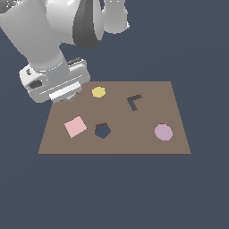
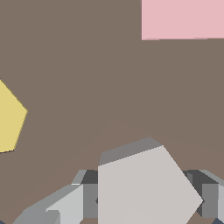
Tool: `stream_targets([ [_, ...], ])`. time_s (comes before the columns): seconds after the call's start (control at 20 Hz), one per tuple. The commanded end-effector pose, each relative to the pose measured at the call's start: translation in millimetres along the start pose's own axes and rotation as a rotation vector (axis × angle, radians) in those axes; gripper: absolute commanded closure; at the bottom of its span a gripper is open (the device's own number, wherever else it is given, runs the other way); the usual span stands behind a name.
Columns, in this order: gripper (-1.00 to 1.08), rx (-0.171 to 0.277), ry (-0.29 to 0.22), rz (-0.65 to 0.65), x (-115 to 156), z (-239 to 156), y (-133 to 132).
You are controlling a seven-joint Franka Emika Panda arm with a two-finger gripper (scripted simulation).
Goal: Insert a designated object into the corresponding slot on a board.
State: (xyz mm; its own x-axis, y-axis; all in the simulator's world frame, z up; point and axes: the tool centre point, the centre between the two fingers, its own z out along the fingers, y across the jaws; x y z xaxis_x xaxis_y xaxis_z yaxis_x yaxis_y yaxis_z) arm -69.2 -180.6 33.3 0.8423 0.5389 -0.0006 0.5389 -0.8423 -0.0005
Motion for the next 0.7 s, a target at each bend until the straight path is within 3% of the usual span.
stream_targets([
  [0.0, 1.08, 0.0, 0.0, -0.038, 2.0, -0.3, 3.7],
  [0.65, 1.08, -0.002, 0.0, -0.409, 28.4, -1.7, 32.9],
])
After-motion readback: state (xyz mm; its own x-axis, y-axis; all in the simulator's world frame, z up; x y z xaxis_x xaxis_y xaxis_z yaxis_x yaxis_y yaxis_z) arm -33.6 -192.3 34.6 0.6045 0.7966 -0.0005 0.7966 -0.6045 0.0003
